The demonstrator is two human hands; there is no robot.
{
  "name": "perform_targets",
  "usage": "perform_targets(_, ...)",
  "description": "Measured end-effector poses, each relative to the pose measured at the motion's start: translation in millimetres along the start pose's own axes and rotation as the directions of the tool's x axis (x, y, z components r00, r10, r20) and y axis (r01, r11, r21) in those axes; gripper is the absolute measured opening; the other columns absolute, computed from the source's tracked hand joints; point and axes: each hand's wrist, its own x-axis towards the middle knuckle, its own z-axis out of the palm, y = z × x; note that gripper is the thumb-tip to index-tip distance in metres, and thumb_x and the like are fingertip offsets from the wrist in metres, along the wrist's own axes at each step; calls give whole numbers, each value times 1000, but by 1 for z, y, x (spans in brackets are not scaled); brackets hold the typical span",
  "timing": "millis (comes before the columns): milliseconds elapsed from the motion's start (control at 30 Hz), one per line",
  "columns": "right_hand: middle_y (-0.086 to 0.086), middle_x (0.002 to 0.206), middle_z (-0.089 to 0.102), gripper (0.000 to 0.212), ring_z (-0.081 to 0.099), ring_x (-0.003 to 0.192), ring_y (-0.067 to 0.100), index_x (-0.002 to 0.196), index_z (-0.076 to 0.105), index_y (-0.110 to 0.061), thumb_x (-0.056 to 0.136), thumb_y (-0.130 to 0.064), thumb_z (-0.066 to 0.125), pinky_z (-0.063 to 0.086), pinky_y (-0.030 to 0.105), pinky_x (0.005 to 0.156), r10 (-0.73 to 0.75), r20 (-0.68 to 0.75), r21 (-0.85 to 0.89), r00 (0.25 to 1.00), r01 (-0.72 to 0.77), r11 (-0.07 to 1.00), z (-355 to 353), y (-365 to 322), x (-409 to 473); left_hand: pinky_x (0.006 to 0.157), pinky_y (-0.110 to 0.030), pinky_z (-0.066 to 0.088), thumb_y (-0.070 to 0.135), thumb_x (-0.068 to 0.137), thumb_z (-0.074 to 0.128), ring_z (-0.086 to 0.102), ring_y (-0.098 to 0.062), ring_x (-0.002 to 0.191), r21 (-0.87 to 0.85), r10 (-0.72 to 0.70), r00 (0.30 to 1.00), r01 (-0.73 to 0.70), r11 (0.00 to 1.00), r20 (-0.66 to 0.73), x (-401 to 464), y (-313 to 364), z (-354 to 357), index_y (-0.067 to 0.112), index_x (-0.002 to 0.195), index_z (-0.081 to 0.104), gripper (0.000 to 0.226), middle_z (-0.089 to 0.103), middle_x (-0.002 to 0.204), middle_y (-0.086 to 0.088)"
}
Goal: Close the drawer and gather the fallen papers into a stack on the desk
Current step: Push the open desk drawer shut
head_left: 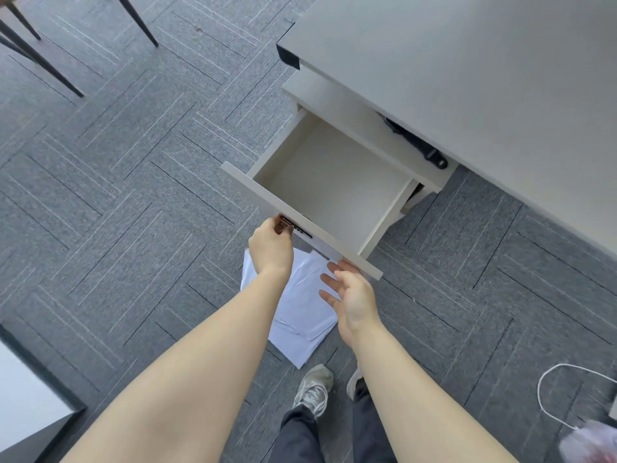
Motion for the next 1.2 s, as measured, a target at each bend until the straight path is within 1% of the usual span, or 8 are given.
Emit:
perform_targets(67,7,129,59,23,61,115,26,109,59,-18,95,-8,44,50,43,93,-17,20,-13,1000,17,1000,-5,-23,15,83,-30,47,22,88,59,66,-24,99,20,23,1000,-23,1000,-7,13,18,18,18,114,70,29,76,104,-2)
perform_targets(233,2,131,57,33,63,101,16,126,50,-19,96,-7,41,50,37,89,-65,63,-42,996,68,997,-16,-76,52,82,-31,48,23,87,58,66,-25,99,92,75,997,-71,993,-35,38,64,60,19,111,70,27,76,103,-2)
perform_targets(500,0,130,58,34,63,101,19,123,50,-22,94,-5,43,51,34,81,-51,59,-42,997,54,998,-22,-133,80,86,-35,50,23,88,59,65,-29,104,153,121,991,-113,982,-50,58,111,97,14,114,69,29,75,107,-7)
perform_targets(600,0,131,58,33,64,100,18,123,50,-20,94,-4,43,50,33,80,-53,62,-23,997,54,998,-23,-148,87,79,-32,48,23,88,59,66,-28,100,177,136,989,-125,976,-53,62,124,106,13,109,70,26,75,104,-7)
perform_targets(833,0,131,57,37,63,103,16,123,50,-20,92,-1,40,50,36,88,-85,84,-87,993,93,992,-26,-154,93,76,-35,49,23,88,60,66,-33,96,228,177,983,-160,960,-53,67,128,113,13,107,70,23,75,100,-11)
perform_targets(933,0,129,59,38,64,102,15,123,51,-20,92,-1,41,51,33,85,-86,95,-131,992,98,987,-30,-154,95,76,-40,51,24,90,58,65,-37,93,315,222,975,-200,928,-34,71,124,114,12,107,68,24,75,97,-15)
perform_targets(1067,-1,129,59,41,63,102,16,126,52,-20,90,-1,43,49,30,78,-93,107,-192,990,113,975,-33,-155,96,63,-37,39,28,97,44,63,-42,85,447,288,957,-264,855,14,71,120,115,5,102,65,31,71,92,-24)
perform_targets(1200,-2,127,58,45,63,101,16,132,50,-16,90,-1,44,49,31,78,-99,102,-195,990,117,974,-32,-154,97,58,-35,32,25,97,46,54,-38,70,392,280,959,-270,879,33,74,119,110,3,90,64,30,69,82,-22)
